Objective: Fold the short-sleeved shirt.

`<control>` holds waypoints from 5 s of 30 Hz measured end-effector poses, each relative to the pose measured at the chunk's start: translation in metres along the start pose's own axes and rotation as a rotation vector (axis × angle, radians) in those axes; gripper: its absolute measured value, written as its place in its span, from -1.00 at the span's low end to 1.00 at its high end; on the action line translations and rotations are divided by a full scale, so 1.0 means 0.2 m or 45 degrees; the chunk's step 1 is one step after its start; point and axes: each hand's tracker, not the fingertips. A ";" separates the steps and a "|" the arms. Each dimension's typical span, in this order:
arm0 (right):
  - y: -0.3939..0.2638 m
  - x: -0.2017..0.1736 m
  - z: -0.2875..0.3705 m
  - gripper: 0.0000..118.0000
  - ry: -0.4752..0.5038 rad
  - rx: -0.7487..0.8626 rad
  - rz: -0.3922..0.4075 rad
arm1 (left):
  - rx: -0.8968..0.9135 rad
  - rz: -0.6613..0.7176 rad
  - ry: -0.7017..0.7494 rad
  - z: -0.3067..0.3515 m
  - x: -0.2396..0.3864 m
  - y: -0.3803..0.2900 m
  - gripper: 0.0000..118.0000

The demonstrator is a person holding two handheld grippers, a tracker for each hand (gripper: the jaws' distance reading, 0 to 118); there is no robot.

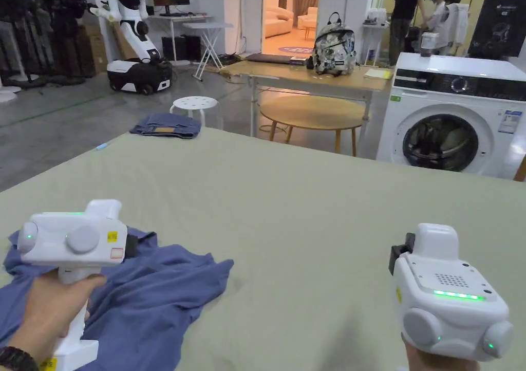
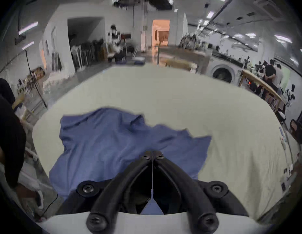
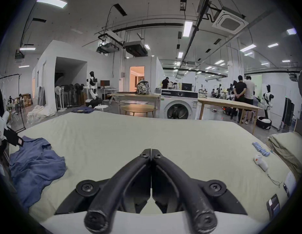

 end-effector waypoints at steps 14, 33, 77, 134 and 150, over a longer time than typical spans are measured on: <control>-0.06 -0.09 -0.02 -1.00 0.039 -0.098 0.046 | -0.307 0.050 0.058 -0.37 -0.24 -0.13 0.15; -0.14 0.00 -0.04 -1.00 -0.059 -0.187 0.027 | -0.230 -0.067 0.094 -0.29 -0.05 -0.21 -1.00; -0.04 0.86 0.37 -1.00 -0.417 -0.073 -0.081 | 0.246 -0.599 -0.911 0.34 2.39 0.17 -1.00; -0.14 0.78 0.12 -1.00 -0.303 -0.209 -0.057 | -0.408 -0.249 -0.318 -0.85 1.24 0.30 -0.06; -0.19 0.93 0.11 -1.00 -0.333 -0.329 -0.147 | -0.355 -0.387 -0.187 -0.88 1.34 0.20 -1.00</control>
